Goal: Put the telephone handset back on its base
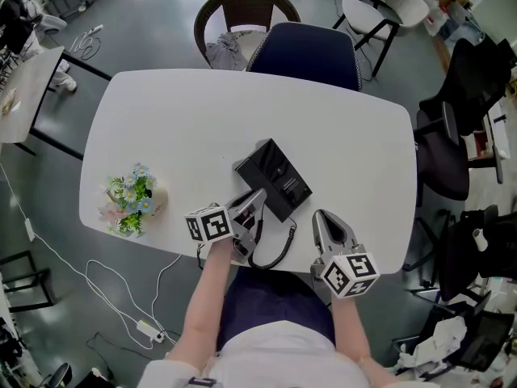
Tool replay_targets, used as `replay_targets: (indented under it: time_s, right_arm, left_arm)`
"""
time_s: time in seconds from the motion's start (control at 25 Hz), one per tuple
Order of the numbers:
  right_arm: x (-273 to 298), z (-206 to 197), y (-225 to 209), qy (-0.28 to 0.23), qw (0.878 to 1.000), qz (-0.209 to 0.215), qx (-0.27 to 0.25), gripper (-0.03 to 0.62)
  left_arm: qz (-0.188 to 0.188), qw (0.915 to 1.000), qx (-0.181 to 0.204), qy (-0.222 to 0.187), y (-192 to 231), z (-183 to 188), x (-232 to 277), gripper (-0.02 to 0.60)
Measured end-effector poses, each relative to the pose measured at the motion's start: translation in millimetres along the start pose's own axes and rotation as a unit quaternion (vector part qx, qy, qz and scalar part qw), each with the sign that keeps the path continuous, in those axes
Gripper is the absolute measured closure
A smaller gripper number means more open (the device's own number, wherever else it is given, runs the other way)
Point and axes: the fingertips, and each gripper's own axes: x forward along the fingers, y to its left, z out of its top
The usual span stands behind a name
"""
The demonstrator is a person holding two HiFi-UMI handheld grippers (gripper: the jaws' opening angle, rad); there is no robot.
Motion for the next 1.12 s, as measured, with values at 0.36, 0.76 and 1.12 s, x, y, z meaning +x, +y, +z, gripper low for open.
replay_targets:
  time_s: [0.36, 0.76, 1.12]
  right_arm:
    - [2.7, -2.7, 2.6, 0.004, 1.000, 0.002, 0.000, 0.553]
    - [2.9, -7.0, 5.5, 0.008, 1.000, 0.002, 0.001, 0.553]
    - [-1.3, -6.0, 6.3, 0.002, 1.000, 0.001, -0.001, 0.553]
  left_arm:
    - [-0.046, 0.9989, -0.012, -0.004, 1.2, -0.7, 2.0, 0.499]
    - [-0.058, 0.9980, -0.021, -0.011, 4.6, 0.2, 2.1, 0.499]
    - [-0.040, 0.9988, -0.021, -0.020, 0.8, 0.4, 2.7, 0.498]
